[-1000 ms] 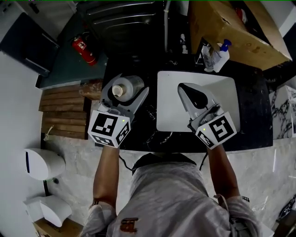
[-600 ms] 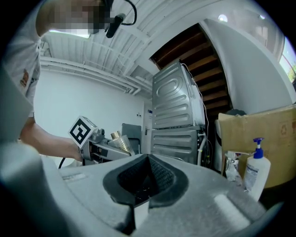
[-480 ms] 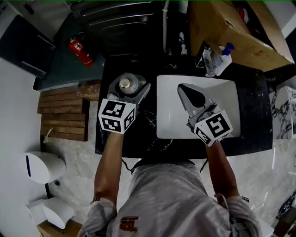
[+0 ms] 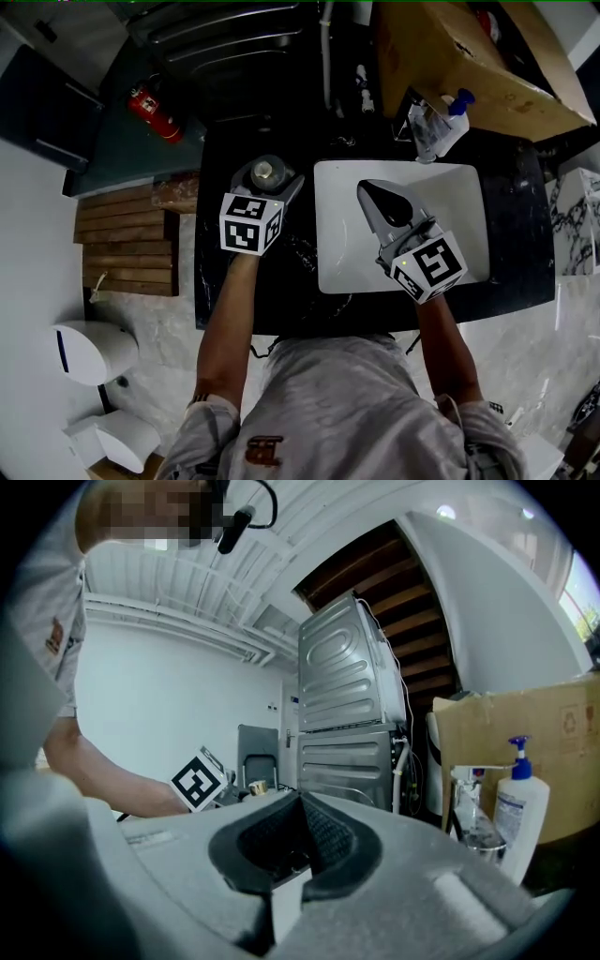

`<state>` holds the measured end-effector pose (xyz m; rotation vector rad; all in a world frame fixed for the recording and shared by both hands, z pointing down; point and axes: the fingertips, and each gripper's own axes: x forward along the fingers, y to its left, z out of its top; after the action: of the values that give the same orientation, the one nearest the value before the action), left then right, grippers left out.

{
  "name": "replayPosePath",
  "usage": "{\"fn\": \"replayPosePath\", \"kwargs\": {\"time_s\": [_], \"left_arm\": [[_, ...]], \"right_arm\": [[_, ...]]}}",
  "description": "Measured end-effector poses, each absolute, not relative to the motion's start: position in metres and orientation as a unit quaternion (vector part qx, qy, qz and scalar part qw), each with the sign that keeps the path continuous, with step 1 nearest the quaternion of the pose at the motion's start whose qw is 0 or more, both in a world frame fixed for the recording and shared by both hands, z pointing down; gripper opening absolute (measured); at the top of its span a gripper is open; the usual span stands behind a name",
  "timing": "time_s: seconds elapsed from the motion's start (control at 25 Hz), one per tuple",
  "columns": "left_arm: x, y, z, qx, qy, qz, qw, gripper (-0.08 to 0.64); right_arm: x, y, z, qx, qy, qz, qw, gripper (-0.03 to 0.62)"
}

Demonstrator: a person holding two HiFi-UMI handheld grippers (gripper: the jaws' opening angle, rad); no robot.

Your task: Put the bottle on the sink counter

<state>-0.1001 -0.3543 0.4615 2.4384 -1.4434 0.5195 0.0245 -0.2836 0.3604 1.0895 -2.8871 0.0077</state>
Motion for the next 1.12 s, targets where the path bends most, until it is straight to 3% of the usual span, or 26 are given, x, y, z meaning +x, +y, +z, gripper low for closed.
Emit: {"fn": "replayPosePath", "kwargs": {"time_s": [1.12], "left_arm": [[-0.092,-0.375,0.522,0.818,-0.467,0.292,0.168,0.333]], "right_arm": [[0.047,-0.28,0.38,0.376,-0.926,0.026,0.036,0.001]]}}
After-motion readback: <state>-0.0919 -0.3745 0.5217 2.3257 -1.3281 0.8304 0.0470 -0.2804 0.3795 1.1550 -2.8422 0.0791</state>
